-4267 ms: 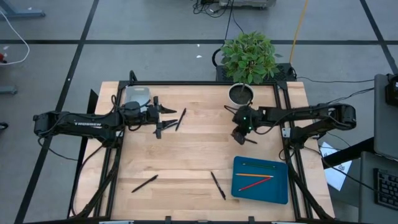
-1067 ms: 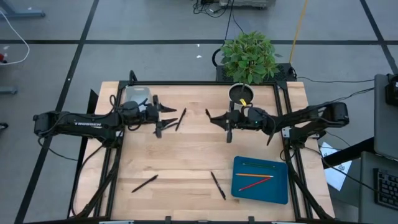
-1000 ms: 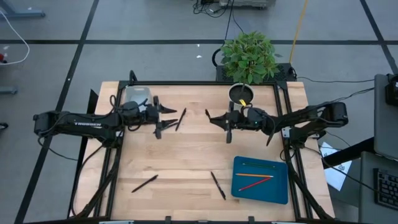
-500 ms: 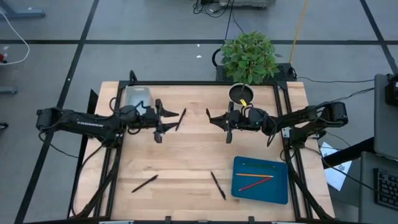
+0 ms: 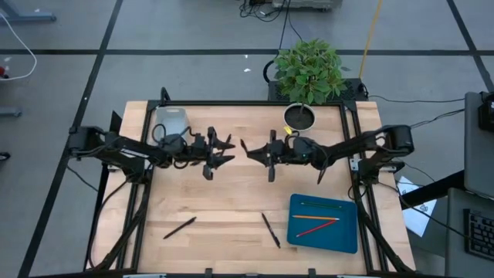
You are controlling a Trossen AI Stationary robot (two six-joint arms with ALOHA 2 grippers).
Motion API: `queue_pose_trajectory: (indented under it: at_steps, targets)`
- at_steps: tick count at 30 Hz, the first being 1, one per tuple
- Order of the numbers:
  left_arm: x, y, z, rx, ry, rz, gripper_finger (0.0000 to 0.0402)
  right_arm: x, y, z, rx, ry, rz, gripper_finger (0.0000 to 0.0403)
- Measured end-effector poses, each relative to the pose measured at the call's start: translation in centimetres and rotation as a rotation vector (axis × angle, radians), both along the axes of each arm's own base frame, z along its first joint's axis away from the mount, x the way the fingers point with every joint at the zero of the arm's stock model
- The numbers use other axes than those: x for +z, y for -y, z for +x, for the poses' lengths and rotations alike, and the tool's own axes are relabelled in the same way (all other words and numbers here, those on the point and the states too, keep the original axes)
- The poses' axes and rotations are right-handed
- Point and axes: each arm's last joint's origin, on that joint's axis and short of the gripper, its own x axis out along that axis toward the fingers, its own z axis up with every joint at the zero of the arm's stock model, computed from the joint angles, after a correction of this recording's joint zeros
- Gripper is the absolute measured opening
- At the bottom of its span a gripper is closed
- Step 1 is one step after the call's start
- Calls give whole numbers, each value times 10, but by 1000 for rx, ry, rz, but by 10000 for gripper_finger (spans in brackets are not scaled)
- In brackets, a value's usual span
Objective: Sort pens & pencils
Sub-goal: Put the black pen into the white bin
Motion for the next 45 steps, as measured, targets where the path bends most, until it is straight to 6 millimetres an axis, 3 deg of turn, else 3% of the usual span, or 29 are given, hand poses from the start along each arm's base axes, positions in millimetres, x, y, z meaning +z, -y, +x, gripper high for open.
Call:
queue_pose_trajectory:
  at_steps: [7, 13, 22, 30, 34, 39, 45]
  targets:
    - [0, 4, 2, -19, -22, -1, 186, -9, -4, 7, 15, -6, 36, 10]
    - [-3, 5, 3, -16, -58, -5, 186, -4, -7, 14, 28, 11, 36, 10]
    - [6, 9, 33, -33, -84, 14, 186, -4, -9, 16, 32, -10, 37, 10]
    - [1, 9, 37, -34, -120, -7, 185, -3, -12, 16, 39, -11, 35, 10]
    - [1, 8, 37, -15, -121, -10, 149, -4, -12, 16, 39, -13, 34, 10]
    - [0, 8, 38, -9, -135, -6, 39, -4, -12, 16, 40, -16, 31, 10]
    - [0, 8, 37, 10, -140, -10, 33, -4, -12, 16, 39, -16, 30, 10]
